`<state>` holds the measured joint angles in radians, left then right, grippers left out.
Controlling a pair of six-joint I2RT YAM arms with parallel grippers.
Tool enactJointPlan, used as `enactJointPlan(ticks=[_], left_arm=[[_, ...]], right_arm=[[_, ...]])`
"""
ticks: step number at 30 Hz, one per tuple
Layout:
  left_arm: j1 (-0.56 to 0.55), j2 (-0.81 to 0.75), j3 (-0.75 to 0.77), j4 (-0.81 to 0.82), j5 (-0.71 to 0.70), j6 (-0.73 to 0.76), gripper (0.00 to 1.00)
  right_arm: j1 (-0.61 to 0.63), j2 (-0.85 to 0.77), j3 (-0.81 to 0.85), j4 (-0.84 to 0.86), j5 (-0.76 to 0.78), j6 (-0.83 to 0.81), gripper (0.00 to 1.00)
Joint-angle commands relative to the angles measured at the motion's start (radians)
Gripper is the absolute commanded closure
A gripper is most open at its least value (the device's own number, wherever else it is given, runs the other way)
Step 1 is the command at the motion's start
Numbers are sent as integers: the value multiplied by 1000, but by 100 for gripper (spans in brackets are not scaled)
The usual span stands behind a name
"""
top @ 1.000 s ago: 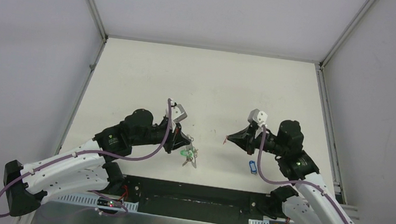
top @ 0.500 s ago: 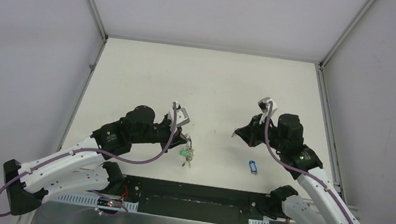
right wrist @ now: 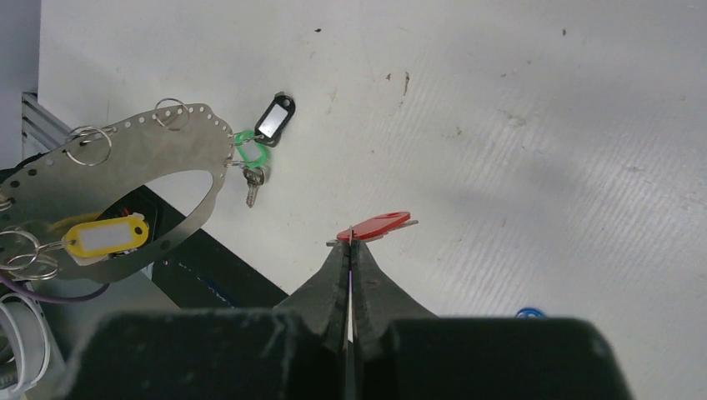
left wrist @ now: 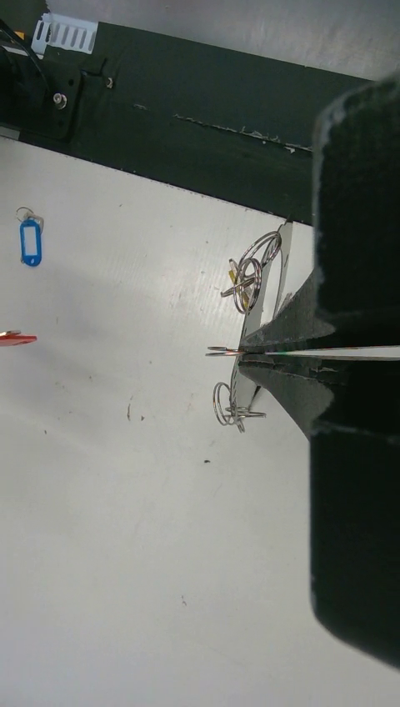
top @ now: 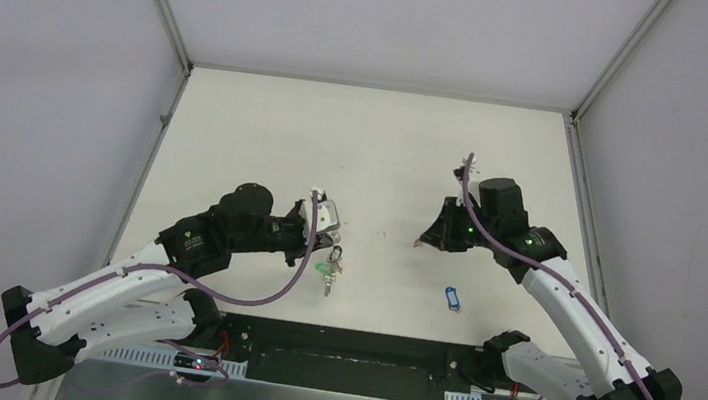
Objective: Put the keys on the keyring
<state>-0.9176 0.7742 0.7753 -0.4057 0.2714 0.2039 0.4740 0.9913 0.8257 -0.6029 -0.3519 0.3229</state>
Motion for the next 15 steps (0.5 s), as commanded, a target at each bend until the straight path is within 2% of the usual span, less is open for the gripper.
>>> enactJointPlan(ticks=[1,6,15], left_arm=[[-10,1,55,30,20,49,100],[-10,31,55,25,26,26,100],[-10,112,68,28,69,14,100]], right_arm=[[-28,9,58,-58,33,-8,100],[-80,1,58,-48,-46,2,100],[-85,95,132,-47,-408,-129,100]])
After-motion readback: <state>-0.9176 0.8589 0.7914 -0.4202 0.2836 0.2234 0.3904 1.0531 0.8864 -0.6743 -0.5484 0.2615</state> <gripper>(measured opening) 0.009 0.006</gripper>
